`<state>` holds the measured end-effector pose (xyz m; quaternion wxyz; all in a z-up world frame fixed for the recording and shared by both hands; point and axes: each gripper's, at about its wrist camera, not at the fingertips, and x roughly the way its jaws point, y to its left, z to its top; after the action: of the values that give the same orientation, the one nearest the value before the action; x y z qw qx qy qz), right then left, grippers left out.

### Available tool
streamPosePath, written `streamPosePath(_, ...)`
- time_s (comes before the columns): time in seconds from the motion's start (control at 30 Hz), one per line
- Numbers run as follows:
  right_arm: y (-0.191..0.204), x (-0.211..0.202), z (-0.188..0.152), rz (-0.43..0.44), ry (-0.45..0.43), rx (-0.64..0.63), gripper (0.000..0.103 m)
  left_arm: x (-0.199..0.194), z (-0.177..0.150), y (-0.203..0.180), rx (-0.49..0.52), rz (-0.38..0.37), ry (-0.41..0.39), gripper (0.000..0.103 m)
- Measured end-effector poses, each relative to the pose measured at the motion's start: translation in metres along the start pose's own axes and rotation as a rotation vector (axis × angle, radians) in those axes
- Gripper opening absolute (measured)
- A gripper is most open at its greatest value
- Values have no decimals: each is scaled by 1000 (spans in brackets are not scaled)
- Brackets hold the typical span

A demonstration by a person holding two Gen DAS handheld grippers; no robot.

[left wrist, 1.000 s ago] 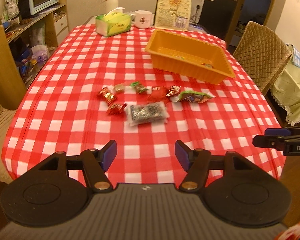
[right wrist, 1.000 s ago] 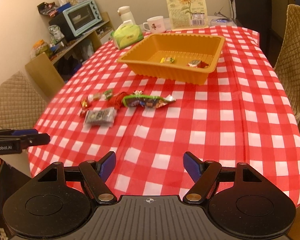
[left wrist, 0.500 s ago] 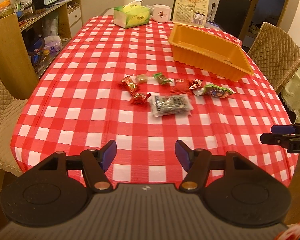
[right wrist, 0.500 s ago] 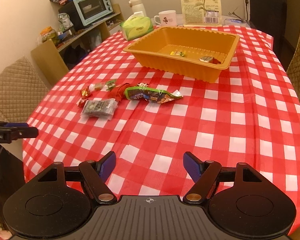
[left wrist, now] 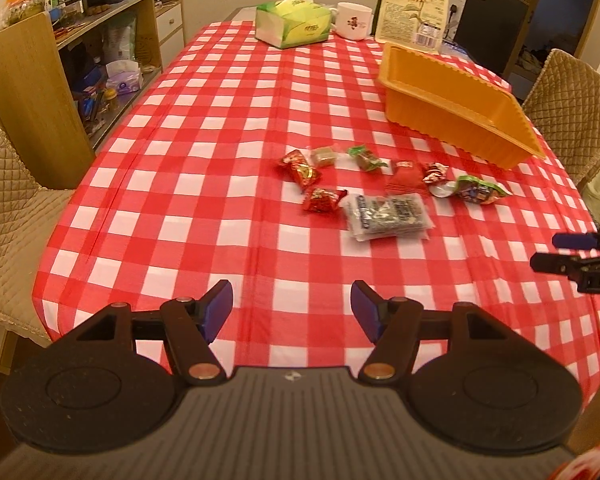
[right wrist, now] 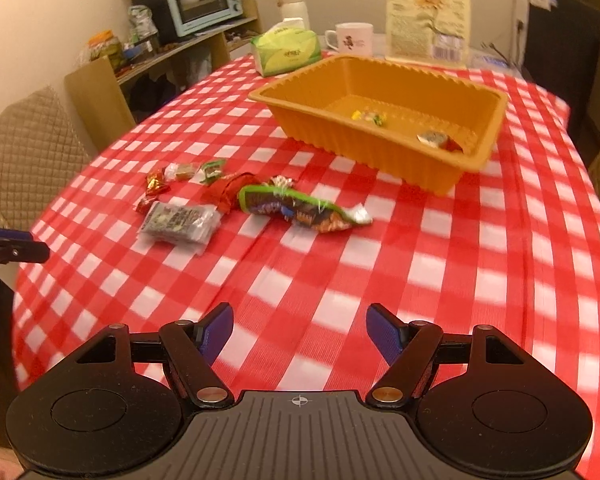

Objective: Organize snacks
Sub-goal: 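Grasp the green-wrapped bar with the right tool while the left tool grasps a clear candy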

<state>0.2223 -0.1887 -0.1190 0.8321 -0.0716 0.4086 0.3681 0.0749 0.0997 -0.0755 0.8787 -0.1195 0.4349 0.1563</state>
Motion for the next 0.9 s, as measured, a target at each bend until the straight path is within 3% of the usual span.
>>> streamPosePath(0.33,-3,46,36,-44,-41,-218,74,23,12,15,-8,7,18,63)
streamPosePath(0.6,10,81,47,-30,-8,-409,72,37,19,22,-8,-3,40,63)
streamPosePath(0.9,7,100,53,16,47,-446,47,48,31,21,16,-27,43,63)
